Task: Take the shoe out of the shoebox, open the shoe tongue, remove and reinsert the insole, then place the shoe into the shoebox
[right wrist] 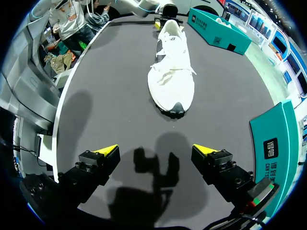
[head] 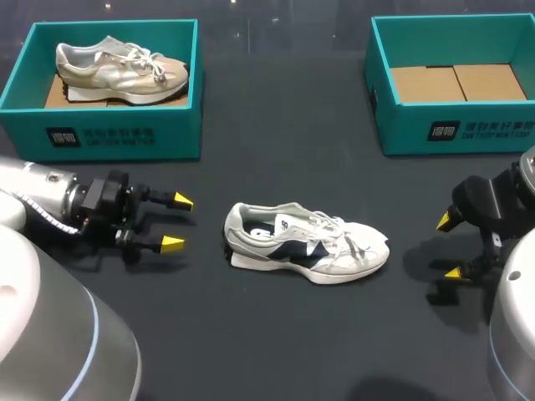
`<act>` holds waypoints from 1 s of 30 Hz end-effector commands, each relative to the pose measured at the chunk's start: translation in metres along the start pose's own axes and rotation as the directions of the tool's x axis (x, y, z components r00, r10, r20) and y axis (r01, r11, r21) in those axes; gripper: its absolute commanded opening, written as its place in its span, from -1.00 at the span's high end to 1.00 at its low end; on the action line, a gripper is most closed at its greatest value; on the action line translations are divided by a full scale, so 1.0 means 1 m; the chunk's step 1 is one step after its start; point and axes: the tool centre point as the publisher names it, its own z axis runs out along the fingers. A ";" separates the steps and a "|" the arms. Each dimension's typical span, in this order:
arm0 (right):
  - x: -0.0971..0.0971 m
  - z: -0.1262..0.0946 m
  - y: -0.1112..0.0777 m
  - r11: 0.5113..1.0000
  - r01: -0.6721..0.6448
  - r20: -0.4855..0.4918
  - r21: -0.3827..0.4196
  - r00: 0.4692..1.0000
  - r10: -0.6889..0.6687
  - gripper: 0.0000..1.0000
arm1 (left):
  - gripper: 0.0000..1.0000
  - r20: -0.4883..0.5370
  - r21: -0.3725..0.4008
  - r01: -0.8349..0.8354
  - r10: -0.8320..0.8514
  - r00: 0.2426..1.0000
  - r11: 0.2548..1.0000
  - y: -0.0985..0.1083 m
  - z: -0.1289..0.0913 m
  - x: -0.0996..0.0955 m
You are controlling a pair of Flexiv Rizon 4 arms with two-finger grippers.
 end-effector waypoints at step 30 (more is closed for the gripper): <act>0.002 -0.001 0.000 1.000 0.000 0.003 0.002 1.000 0.000 -1.00 | -1.00 0.007 -0.003 -0.023 0.023 1.000 1.000 0.008 0.067 0.003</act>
